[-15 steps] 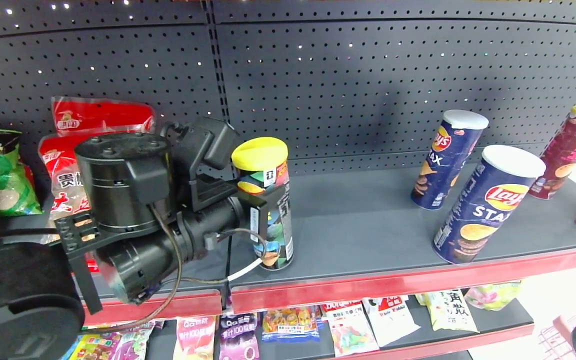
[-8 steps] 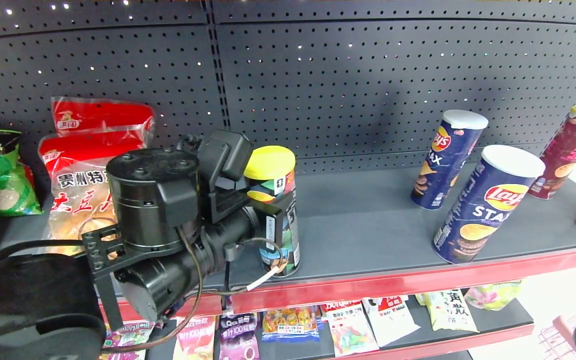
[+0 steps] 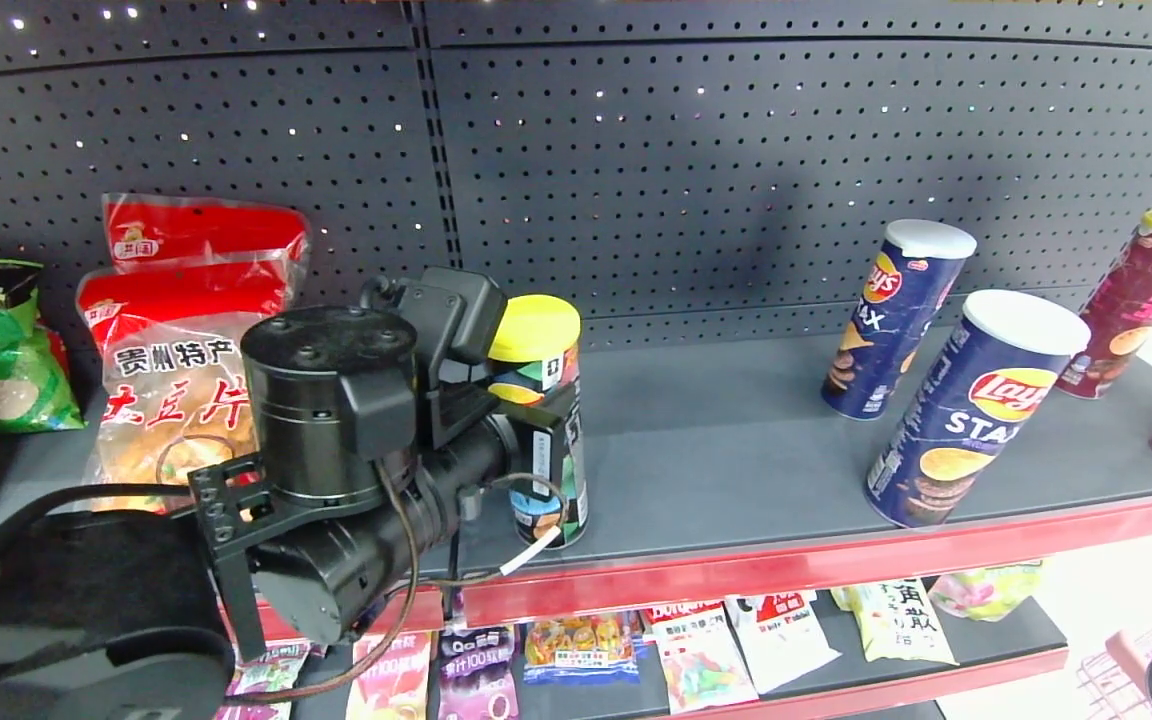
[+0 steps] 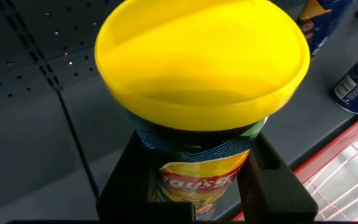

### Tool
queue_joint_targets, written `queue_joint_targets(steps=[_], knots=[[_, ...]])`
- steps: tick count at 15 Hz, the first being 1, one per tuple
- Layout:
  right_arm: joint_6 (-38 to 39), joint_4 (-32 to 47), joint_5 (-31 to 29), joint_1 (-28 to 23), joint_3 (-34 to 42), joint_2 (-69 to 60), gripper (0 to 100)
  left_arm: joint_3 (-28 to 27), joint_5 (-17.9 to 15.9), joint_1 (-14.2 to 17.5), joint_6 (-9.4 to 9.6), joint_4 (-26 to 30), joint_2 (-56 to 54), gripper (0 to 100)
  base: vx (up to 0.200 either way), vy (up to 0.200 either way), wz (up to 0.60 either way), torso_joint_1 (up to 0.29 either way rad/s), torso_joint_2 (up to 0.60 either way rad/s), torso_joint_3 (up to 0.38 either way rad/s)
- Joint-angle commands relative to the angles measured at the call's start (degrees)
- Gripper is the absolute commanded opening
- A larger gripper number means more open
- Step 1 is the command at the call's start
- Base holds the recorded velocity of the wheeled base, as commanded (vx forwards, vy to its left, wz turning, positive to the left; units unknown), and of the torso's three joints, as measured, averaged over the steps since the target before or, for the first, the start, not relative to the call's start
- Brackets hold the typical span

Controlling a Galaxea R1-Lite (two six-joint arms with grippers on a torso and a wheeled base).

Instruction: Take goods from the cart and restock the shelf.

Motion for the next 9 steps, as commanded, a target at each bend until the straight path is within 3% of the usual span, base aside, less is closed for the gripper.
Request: queue_joint_targets(steps=[1,4,9], knots=[[-0.03,-0.06,0.01,-0.06,0.08,-0.02,0,0.35,0.78,-0.09,0.13,0.02,0.03,0,0.000,0.000,0.00,0.000,0.00,0.000],[-0.03,-0.06,0.01,-0.06,0.17,-0.11,0,0.44,4.12,-1.85,0.22,0.28,0.03,0,0.000,0.000,0.00,0.000,0.00,0.000],[-0.03,0.03,0.01,-0.06,0.17,-0.11,0,0.00,5.88,-2.81,0.13,0.37,0.21,0,0.000,0.000,0.00,0.000,0.00,0.000]])
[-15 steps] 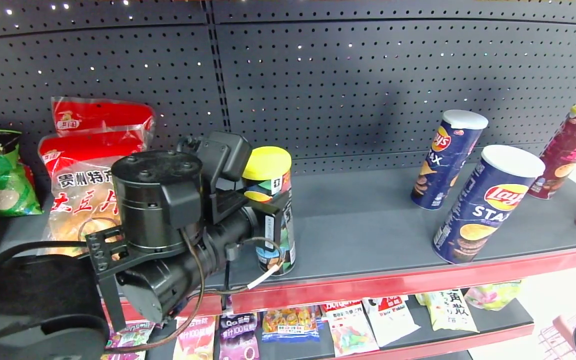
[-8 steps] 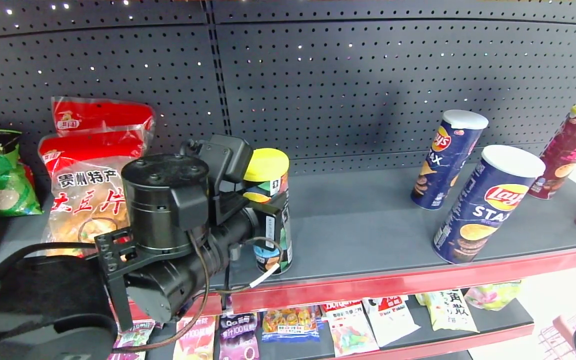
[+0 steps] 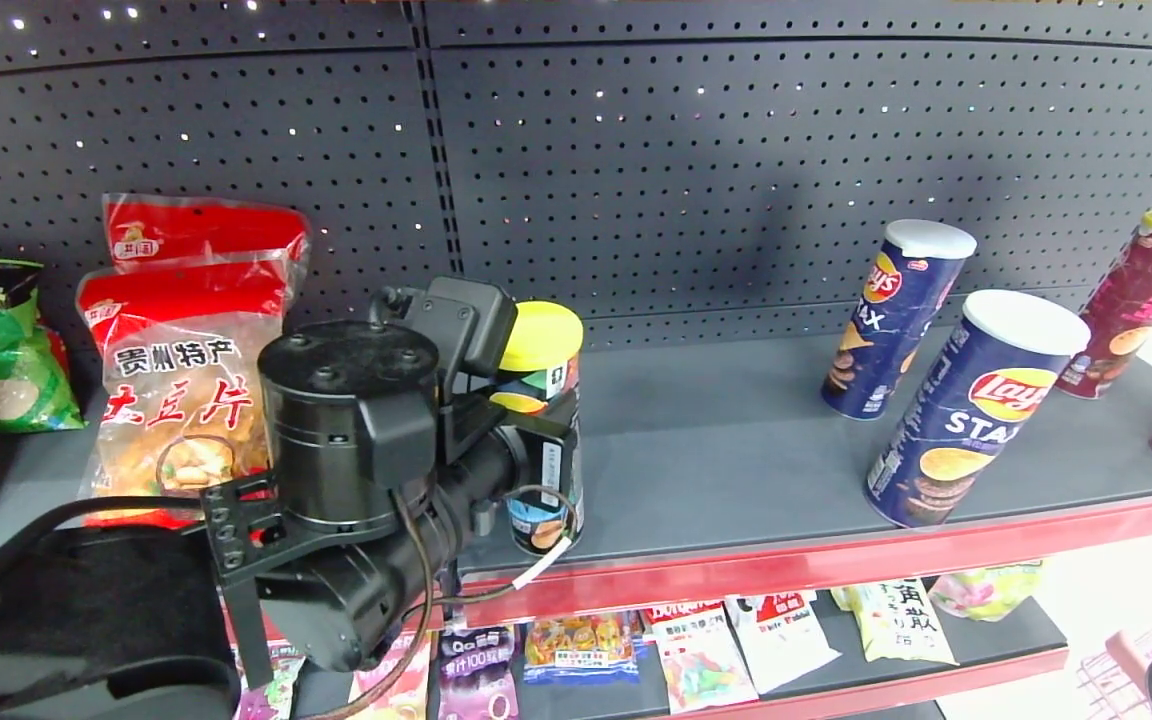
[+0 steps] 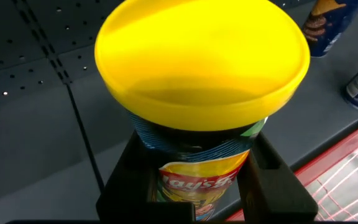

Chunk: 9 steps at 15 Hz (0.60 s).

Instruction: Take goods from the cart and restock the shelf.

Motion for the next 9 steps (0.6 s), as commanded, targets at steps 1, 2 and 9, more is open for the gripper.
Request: queue_joint_targets(steps=[1,2,9], knots=[[0.03,0.03,0.01,0.03,0.04,0.06,0,-0.20,0.94,-0.17,-0.10,-0.10,0.07,0,0.000,0.000,0.00,0.000,0.00,0.000],[0.03,0.03,0.01,0.03,0.04,0.06,0,-0.20,1.11,-0.34,-0.10,-0.10,0.07,0,0.000,0.000,0.00,0.000,0.00,0.000],[0.03,0.03,0.01,-0.06,-0.14,-0.64,0,-0.82,1.64,-0.70,-0.28,-0.01,1.22,0,0.000,0.000,0.00,0.000,0.00,0.000]])
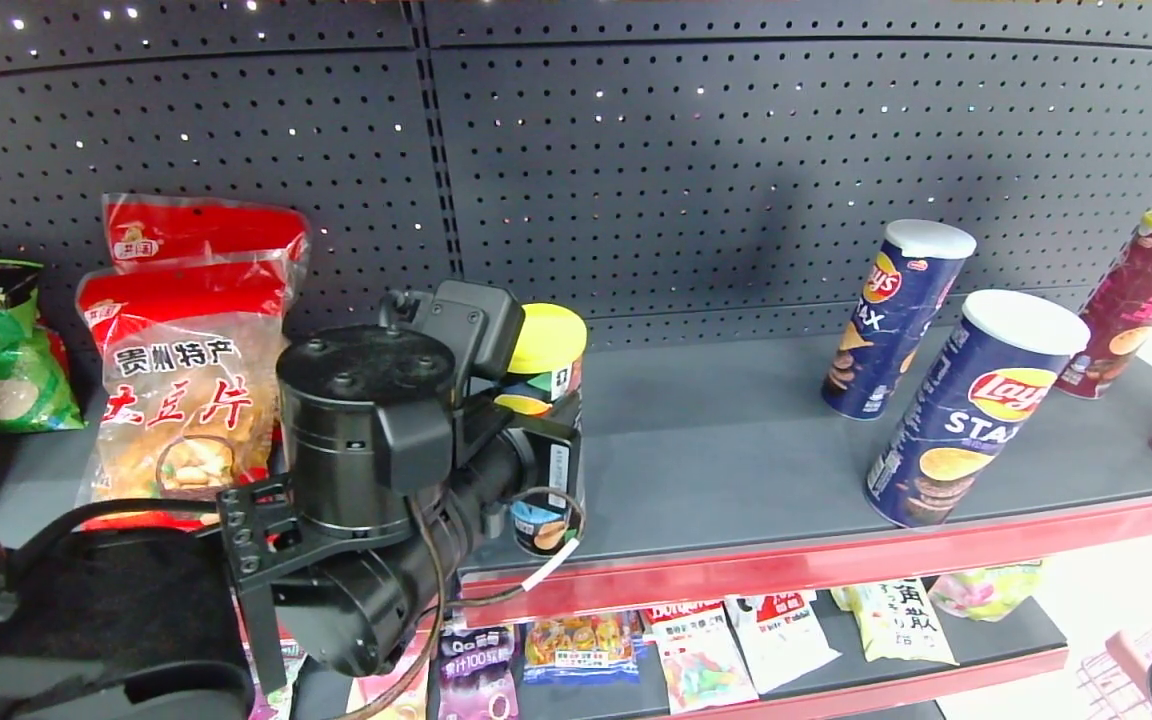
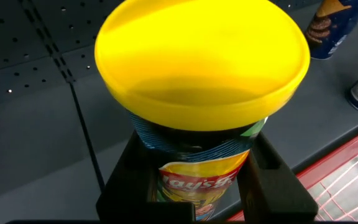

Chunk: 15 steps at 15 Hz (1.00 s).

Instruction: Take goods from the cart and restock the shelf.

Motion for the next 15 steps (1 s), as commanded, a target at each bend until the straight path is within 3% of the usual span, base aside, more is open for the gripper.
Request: queue_joint_targets(steps=[1,8,9,15], knots=[[-0.10,0.07,0.01,0.02,-0.10,-0.25,0,-0.29,-0.01,0.07,-0.02,-0.02,0.52,0,0.000,0.000,0.00,0.000,0.00,0.000],[-0.01,0.25,0.01,0.02,-0.19,-0.34,0,0.24,0.17,0.07,-0.28,0.07,1.05,0,0.000,0.000,0.00,0.000,0.00,0.000],[-0.01,0.25,0.01,0.02,-0.19,-0.43,0,0.41,0.34,0.16,-0.81,0.15,1.05,100,0.000,0.000,0.00,0.000,0.00,0.000],[-0.01,0.25,-0.08,0.02,-0.28,-0.43,0,1.29,1.31,0.25,-1.52,0.86,-0.36,100,0.000,0.000,0.00,0.000,0.00,0.000]])
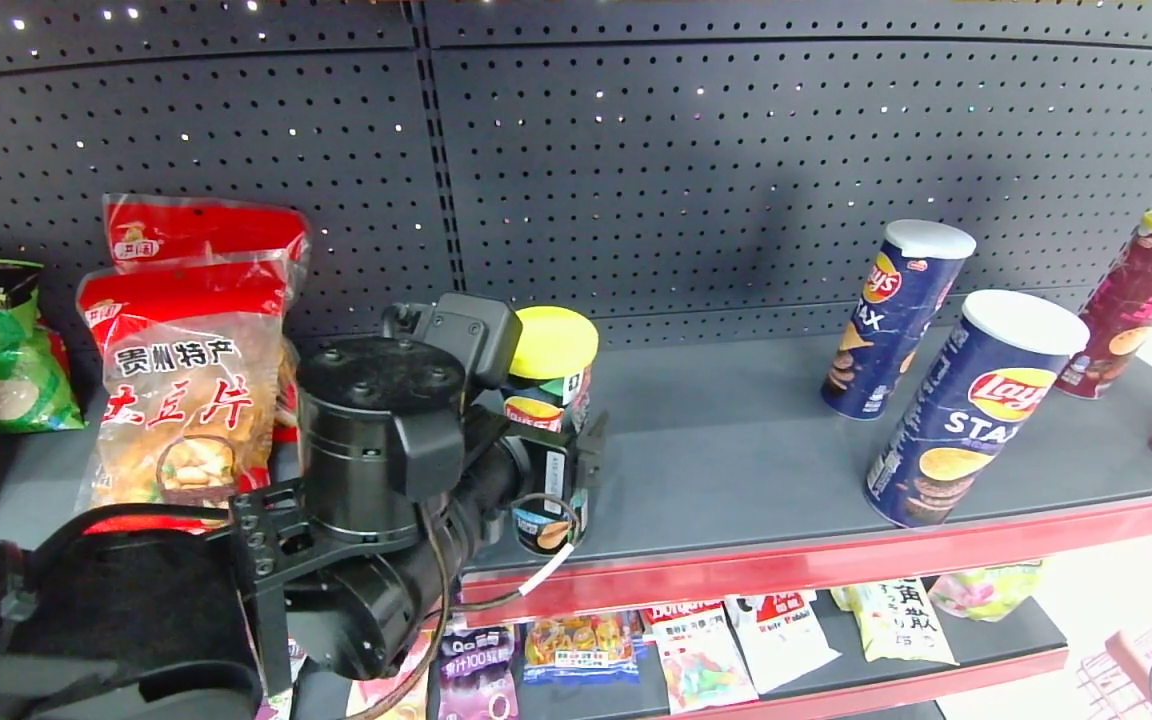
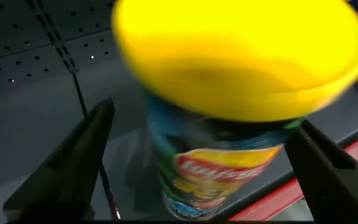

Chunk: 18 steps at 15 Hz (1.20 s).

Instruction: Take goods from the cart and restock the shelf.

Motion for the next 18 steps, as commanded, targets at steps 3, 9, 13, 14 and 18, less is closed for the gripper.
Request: queue_joint_targets(steps=[3,9,13,14,18], knots=[[-0.03,-0.02,0.01,0.05,0.09,-0.04,0,1.33,-0.72,-1.20,-4.71,0.00,-4.86,100,0.000,0.000,0.00,0.000,0.00,0.000],[-0.12,-0.02,0.01,0.05,0.09,0.23,0,2.48,-10.21,-2.87,-4.62,10.72,-17.16,100,0.000,0.000,0.00,0.000,0.00,0.000],[-0.21,0.07,0.01,0.05,0.09,0.32,0,2.48,-19.71,-2.25,-4.62,18.02,-24.90,100,0.000,0.000,0.00,0.000,0.00,0.000],[-0.21,0.07,0.01,0.05,0.26,0.23,0,2.48,-21.38,-1.46,-4.62,19.51,-26.39,100,0.000,0.000,0.00,0.000,0.00,0.000],[-0.21,-0.02,-0.34,0.05,0.35,0.67,0,1.95,-26.03,4.78,-4.36,21.71,-30.08,100,0.000,0.000,0.00,0.000,0.00,0.000]])
